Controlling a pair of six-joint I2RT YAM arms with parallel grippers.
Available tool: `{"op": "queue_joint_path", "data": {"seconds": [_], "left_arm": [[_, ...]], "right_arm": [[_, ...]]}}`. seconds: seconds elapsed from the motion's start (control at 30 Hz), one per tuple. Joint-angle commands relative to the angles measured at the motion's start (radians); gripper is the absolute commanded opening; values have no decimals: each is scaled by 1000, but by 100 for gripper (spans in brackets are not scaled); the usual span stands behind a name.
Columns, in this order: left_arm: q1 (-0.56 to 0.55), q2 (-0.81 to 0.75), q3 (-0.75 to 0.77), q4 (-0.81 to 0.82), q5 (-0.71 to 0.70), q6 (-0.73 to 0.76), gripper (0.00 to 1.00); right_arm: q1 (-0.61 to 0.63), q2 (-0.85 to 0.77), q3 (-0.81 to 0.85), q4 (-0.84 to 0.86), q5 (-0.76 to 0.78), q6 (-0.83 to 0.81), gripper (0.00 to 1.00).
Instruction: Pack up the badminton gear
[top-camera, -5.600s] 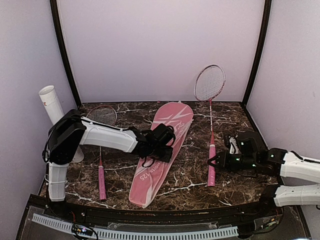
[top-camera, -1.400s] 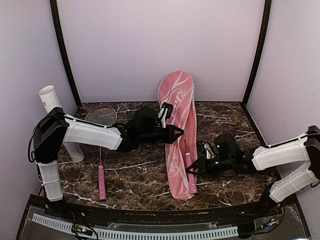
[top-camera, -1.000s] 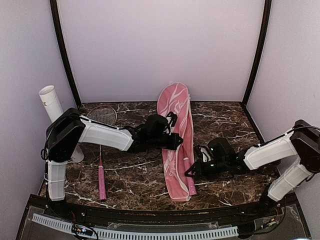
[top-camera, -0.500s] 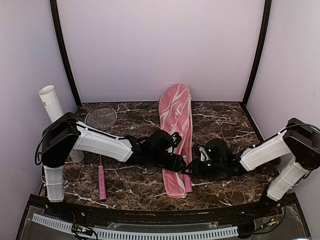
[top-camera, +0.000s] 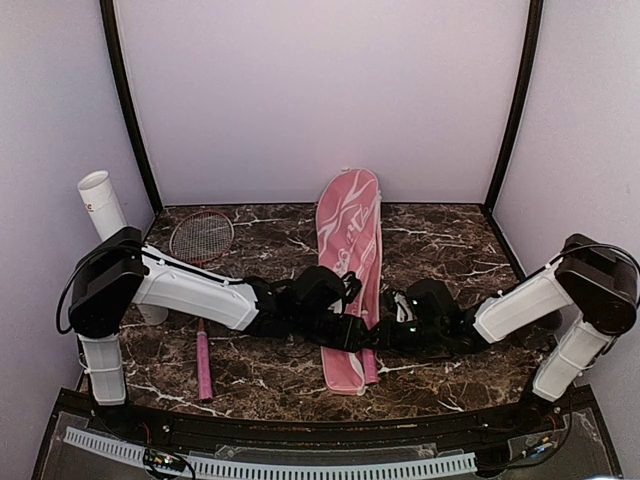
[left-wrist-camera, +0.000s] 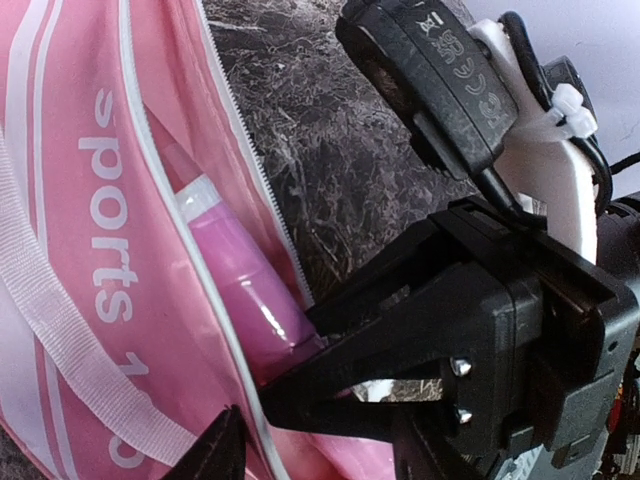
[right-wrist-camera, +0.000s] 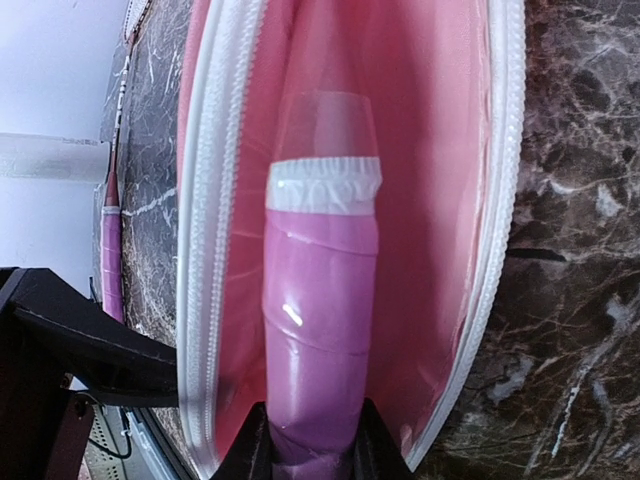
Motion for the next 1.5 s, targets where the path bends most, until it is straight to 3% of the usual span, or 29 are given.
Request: {"op": "queue_joint_path", "data": {"seconds": [0.0,0.4,0.57,0.7,0.9,1.47], "left_arm": [[-8,10,-6,-47,-5,-32,49],[-31,13,-7,-149,-83,-25,42],[-33,20,-3,-143,-72,-21,23],[-33,15,5,-130,-49,-1,1],[-34,-31,-34,5,51,14,0],[-37,-124,-79,152,184,-36,0]], "right_arm": [[17,13,26,76,68,-33,0],[18,-11,31,50,88,-14,0],[19,-59,37,43,99,10,0],[19,-64,55,39,105,19,0],[17,-57,86,15,128,13,0],[12,-26,142,24,150,-18,0]]}}
